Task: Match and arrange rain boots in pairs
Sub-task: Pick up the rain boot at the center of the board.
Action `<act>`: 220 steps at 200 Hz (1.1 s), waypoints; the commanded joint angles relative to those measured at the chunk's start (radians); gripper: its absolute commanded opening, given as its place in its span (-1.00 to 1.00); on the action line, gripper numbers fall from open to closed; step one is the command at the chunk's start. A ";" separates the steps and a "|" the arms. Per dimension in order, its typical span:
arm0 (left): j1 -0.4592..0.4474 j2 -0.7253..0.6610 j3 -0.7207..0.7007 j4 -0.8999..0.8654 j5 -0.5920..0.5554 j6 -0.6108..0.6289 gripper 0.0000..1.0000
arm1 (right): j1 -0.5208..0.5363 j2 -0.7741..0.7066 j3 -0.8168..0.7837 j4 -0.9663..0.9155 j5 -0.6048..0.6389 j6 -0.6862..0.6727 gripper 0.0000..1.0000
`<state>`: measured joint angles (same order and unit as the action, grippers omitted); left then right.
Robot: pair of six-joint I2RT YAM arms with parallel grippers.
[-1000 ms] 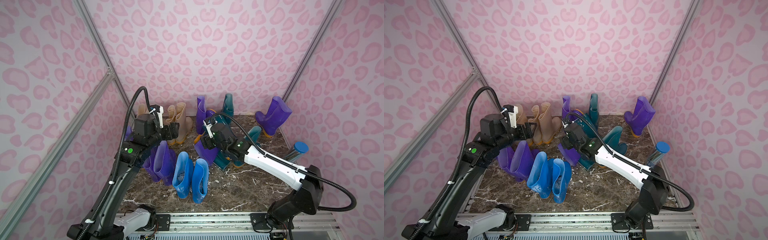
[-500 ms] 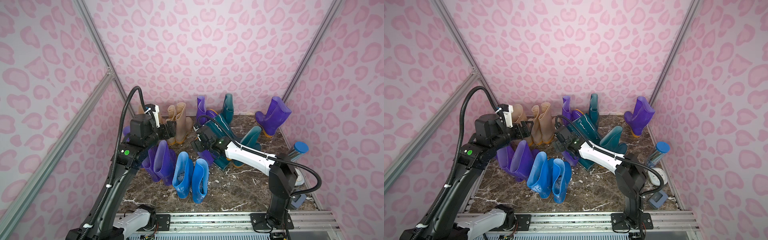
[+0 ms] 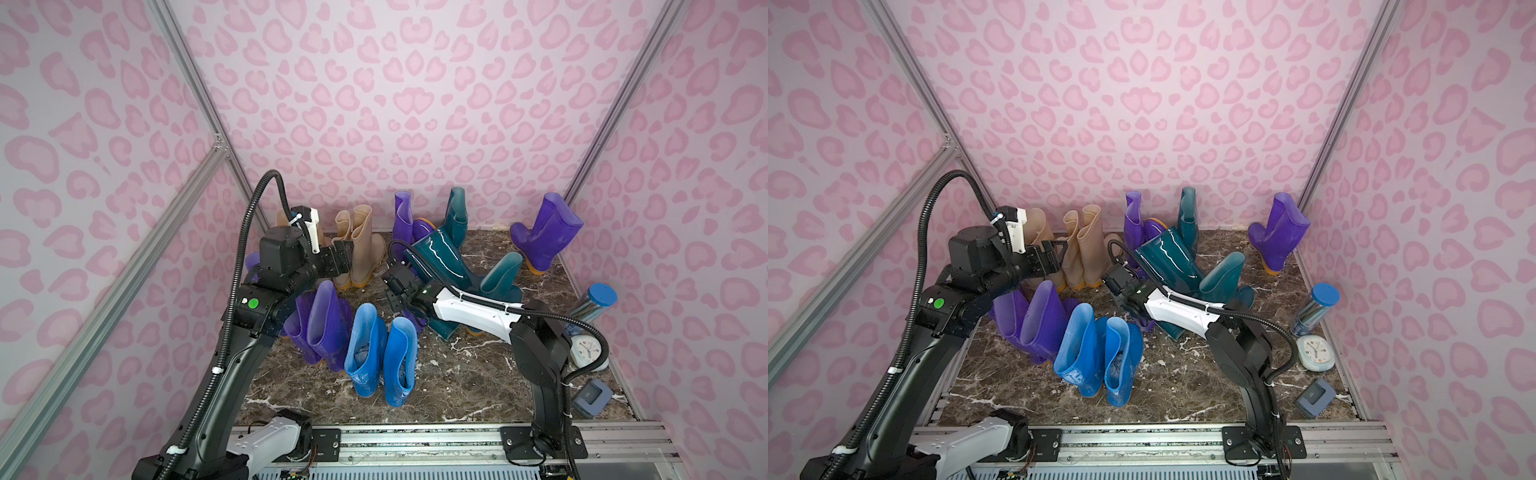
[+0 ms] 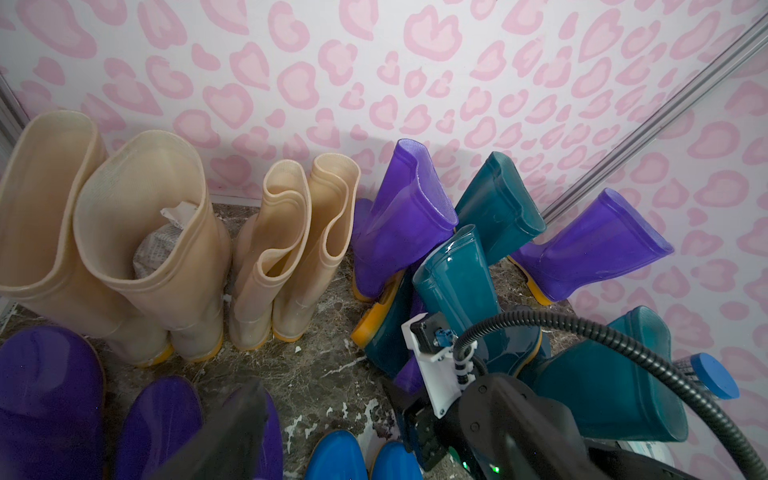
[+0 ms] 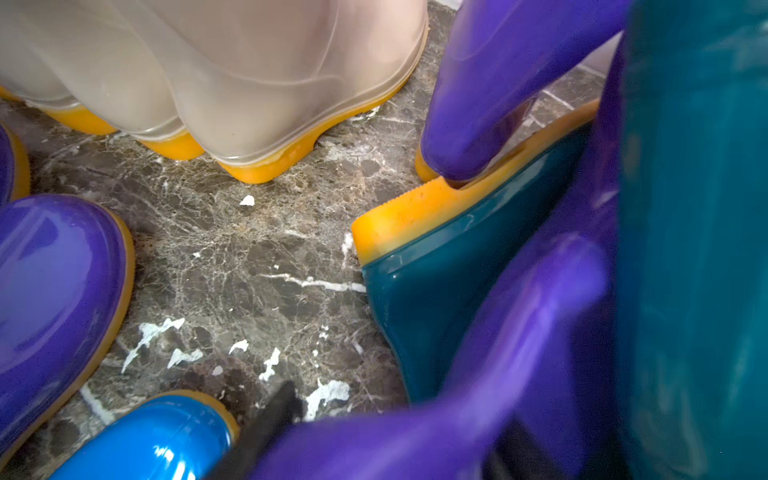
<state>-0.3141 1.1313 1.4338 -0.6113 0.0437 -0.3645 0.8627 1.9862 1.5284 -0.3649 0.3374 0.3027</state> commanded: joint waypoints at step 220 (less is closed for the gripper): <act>0.001 0.004 0.085 0.053 0.104 -0.020 0.63 | -0.070 -0.495 0.251 -0.149 -0.533 -0.167 -1.00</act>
<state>-0.3134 1.1427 1.5105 -0.6052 0.1280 -0.3733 0.7895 1.4738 1.6936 -0.6357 -0.0109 0.1719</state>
